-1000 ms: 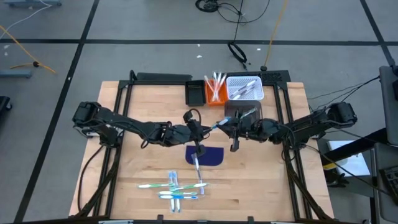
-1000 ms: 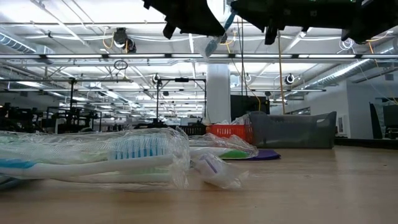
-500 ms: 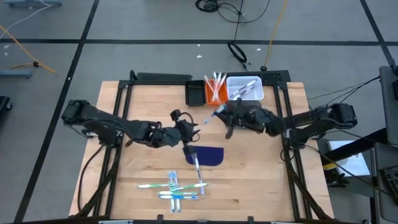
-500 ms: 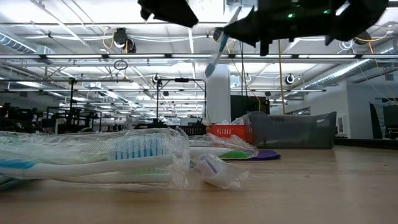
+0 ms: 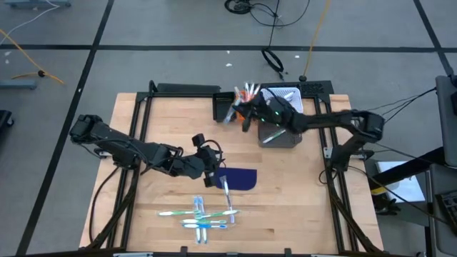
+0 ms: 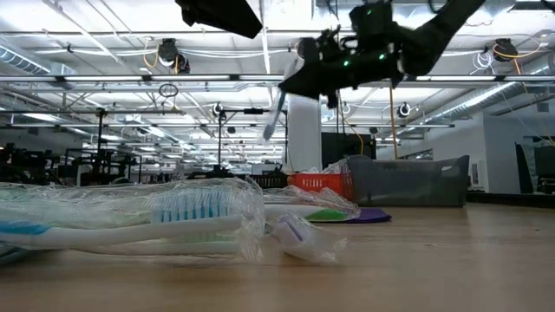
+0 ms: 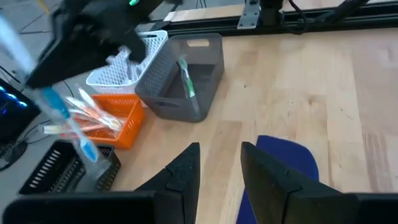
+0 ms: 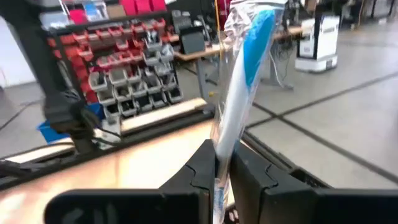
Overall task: Pick & Place Toothbrushes
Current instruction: Put the blue toothbrush into the black bin
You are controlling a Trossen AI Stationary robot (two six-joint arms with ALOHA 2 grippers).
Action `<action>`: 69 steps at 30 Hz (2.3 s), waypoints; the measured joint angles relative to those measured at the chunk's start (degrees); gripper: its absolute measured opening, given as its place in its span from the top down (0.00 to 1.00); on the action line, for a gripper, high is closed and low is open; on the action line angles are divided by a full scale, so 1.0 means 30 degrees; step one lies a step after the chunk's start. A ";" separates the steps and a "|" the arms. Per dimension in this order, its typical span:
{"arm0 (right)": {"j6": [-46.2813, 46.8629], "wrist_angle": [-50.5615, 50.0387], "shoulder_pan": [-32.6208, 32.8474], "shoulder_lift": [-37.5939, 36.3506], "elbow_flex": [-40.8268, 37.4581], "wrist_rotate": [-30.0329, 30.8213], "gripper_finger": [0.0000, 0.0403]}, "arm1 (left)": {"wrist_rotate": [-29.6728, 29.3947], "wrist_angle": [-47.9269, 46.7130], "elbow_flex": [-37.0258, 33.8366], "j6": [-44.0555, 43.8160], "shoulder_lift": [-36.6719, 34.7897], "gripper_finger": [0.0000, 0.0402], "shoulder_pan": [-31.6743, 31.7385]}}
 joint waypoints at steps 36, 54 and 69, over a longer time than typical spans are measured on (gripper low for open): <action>0.2227 -0.3475 -0.3419 0.7548 0.6924 -0.3623 0.94 | -0.0044 -0.0662 -0.0007 -0.0197 0.0007 0.71 0.0357; 0.1322 -0.4189 -0.3589 0.7548 0.6909 -0.1854 0.57 | -0.0044 -0.0662 -0.0007 -0.0349 0.0014 0.71 0.0335; 0.1156 -0.4928 -0.3795 0.7548 0.6895 -0.2016 0.54 | -0.0044 -0.0662 -0.0007 -0.0211 0.0015 0.71 0.0636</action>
